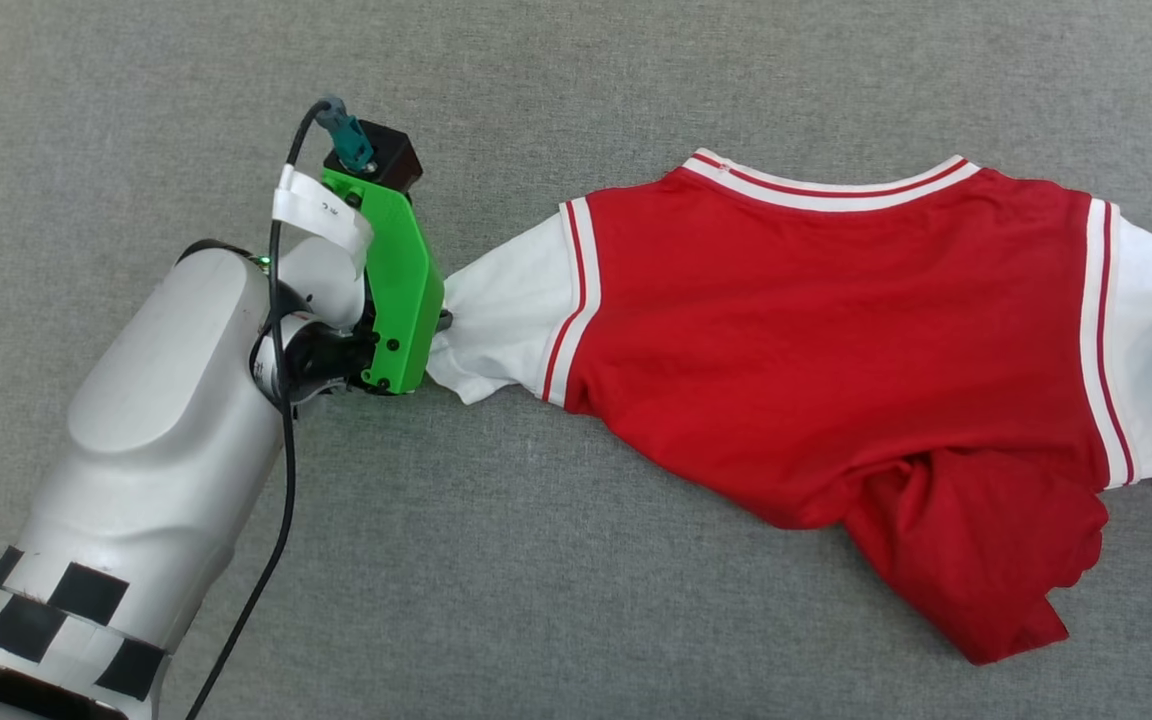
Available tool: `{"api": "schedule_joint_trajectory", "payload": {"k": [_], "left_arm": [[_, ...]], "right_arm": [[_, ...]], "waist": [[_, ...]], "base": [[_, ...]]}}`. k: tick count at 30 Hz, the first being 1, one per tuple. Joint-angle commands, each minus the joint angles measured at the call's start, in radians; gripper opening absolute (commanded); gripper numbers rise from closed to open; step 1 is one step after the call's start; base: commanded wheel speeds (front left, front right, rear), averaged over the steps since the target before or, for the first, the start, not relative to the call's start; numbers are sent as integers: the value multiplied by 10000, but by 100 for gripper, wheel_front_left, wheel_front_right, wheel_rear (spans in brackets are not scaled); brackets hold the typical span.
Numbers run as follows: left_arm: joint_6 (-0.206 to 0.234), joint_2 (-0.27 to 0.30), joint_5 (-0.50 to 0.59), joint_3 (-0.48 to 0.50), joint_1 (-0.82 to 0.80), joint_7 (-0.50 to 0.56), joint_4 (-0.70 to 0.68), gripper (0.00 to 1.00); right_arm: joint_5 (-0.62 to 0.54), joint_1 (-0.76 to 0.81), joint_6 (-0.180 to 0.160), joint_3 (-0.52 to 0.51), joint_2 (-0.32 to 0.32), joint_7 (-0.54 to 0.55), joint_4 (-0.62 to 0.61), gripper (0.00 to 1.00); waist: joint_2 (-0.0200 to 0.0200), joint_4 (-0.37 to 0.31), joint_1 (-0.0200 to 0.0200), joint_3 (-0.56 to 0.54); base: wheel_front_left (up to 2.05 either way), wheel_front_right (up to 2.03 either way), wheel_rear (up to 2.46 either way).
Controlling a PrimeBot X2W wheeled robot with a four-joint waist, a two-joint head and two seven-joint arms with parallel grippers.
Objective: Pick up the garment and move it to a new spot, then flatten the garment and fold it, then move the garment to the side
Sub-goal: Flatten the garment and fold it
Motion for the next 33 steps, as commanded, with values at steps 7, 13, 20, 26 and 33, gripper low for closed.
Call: {"api": "schedule_joint_trajectory", "payload": {"k": [7, 13, 20, 26, 33], "left_arm": [[-24, 49, -89, -169, 75, -1388, 244, 0], [-24, 230, -110, -64, -105, -2741, 289, 0], [-24, 705, -140, -198, -42, -3967, -5, 0], [-24, 931, -148, 126, -52, -5456, -601, 0], [197, 1511, 118, 616, -30, -6513, -1564, 0]], "right_arm": [[127, -48, -6, 151, -87, -352, 245, 0], [191, -30, -6, 114, -314, -830, 198, 0], [497, 26, -6, -49, -791, -976, -85, 0], [800, 96, -6, -255, -1124, -1269, -811, 0], [785, -111, -6, -481, -1304, -1492, -1702, 0]], "waist": [[-1, 128, 0, -517], [-1, 216, 0, -1277], [-1, 244, 0, -2254], [-1, 246, 0, -2889], [-1, 101, 0, -3483]], "base": [[0, 0, 0], [0, 0, 0], [0, 0, 0], [0, 0, 0], [0, 0, 0]]}}
